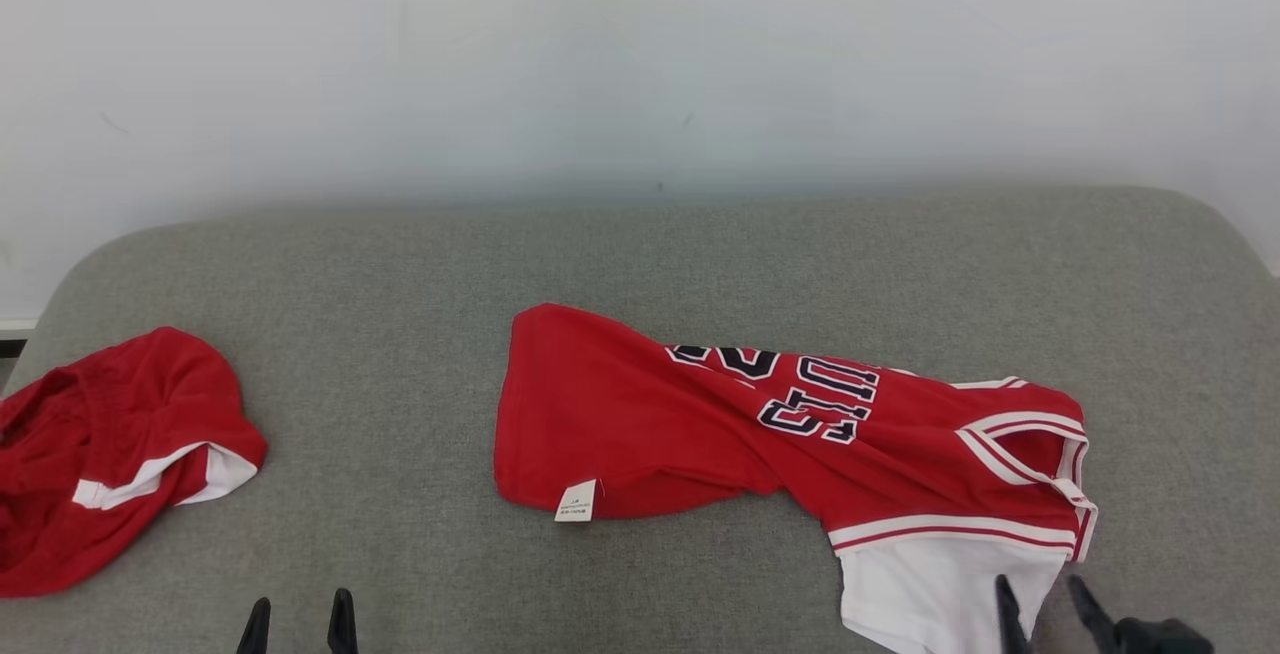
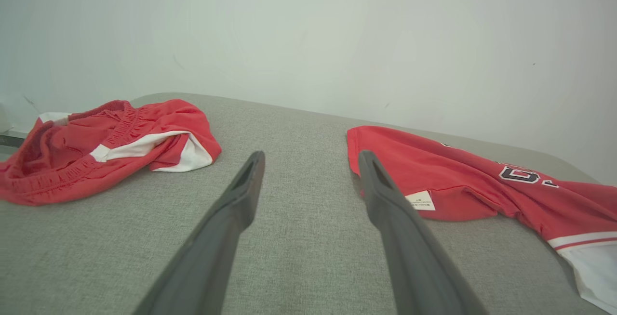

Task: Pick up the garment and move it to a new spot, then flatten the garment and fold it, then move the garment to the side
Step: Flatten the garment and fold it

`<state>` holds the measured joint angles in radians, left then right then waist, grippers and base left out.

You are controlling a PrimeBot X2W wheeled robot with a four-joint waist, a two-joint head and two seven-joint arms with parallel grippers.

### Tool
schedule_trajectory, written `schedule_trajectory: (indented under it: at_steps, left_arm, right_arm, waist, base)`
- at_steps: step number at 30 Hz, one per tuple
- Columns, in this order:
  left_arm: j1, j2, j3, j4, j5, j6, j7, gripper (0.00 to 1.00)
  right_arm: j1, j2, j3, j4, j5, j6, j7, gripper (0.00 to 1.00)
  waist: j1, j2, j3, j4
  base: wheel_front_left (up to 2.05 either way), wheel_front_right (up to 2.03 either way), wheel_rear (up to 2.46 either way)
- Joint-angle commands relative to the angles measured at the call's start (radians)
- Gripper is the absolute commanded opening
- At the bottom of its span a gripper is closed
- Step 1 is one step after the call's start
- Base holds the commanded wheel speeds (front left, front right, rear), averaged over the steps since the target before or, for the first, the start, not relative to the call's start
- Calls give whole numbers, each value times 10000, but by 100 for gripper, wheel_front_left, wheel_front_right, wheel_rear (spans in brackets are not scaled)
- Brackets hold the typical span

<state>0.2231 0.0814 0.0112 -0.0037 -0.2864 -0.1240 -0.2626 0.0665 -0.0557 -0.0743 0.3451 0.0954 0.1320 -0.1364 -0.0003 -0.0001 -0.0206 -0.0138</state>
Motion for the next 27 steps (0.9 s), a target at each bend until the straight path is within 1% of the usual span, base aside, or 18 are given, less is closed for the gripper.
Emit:
schedule_trajectory:
  at_steps: [1,4,7,11,14,21,26,27]
  left_arm:
    - [89,-46,44,-64,112,-51,-32,100]
    - [130,-90,82,-112,178,-79,-32,100]
    - [138,-102,76,-94,149,-64,-32,100]
    - [103,-12,-72,-76,33,-69,-32,100]
    - [114,50,-166,-41,-12,-59,-32,100]
    - [100,127,-355,52,-59,-60,-32,100]
    - [-2,167,-442,58,-95,-61,-32,100]
    - [-34,175,-445,55,-96,-61,-32,100]
  right_arm:
    - [-186,14,-275,-50,-168,-26,107,100]
    - [-527,25,-846,-91,-339,-26,426,100]
    - [-923,37,-1236,60,-733,-26,1056,100]
    - [-1477,39,-1269,218,-1171,-26,1649,100]
    - [-1777,-126,-1173,401,-1515,-26,1999,100]
    - [-2309,-403,-1274,795,-1977,-26,2281,100]
    - [-2716,-564,-1239,1158,-2011,-26,2375,100]
    - [-2783,-591,-1223,1215,-1976,-26,2372,72]
  waist:
    - [3,1,-62,63]
    - [3,1,-62,46]
    - [3,1,-37,8]
    - [3,1,6,-2]
    - [3,1,46,19]
    - [3,1,204,115]
    - [3,1,452,189]
    - [3,1,501,195]
  base:
    - [0,0,0]
    - [0,0,0]
    - [0,0,0]
    - [0,0,0]
    - [0,0,0]
    - [0,0,0]
    - [0,0,0]
    - [0,0,0]
